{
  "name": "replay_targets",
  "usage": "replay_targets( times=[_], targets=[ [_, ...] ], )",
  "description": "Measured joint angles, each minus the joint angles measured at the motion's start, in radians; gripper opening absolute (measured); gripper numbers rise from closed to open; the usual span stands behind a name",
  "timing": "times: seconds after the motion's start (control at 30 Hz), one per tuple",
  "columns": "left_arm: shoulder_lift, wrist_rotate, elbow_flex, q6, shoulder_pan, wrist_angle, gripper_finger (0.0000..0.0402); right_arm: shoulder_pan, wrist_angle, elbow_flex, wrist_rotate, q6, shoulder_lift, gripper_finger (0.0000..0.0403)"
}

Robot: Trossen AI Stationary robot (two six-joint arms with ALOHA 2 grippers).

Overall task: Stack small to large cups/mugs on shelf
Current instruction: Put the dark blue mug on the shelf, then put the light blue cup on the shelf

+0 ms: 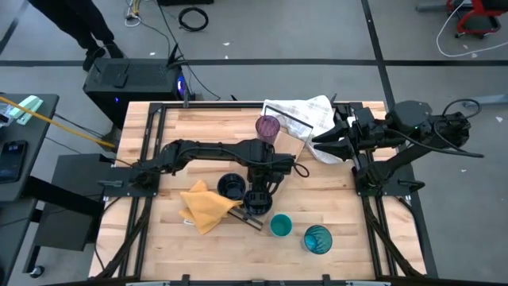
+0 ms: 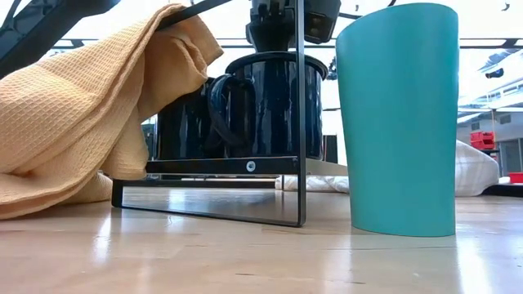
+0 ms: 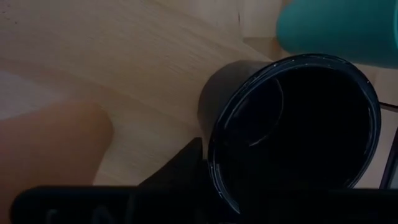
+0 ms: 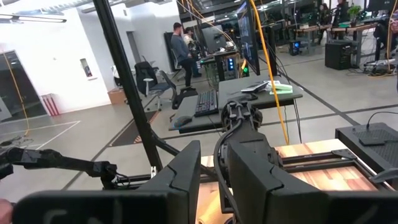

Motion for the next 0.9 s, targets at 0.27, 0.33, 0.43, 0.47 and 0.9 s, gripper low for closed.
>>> replay_targets(
  times=[0.27,0.33,0.43,0.47,0.9],
  targets=[
    [-0.001,0.001,0.000,-0.001,0.000,0.000,0.0113,0.000,-0.001,0.000,0.000,0.000,0.000,0.0087],
    [-0.001,0.006,0.000,-0.001,0.000,0.000,0.0121,0.000,-0.002,0.000,0.000,0.001,0.000,0.0087],
    [-0.001,0.017,0.000,-0.001,0.000,0.000,0.0138,0.000,-0.010,0.000,0.000,0.005,0.000,0.0087],
    [-0.001,0.019,0.000,-0.002,0.000,0.000,0.0144,0.000,-0.011,0.000,0.000,0.006,0.000,0.0087],
    [-0.028,0.050,0.008,-0.010,0.012,-0.010,0.0208,0.000,-0.016,0.000,0.000,0.007,0.000,0.0087]
  ],
)
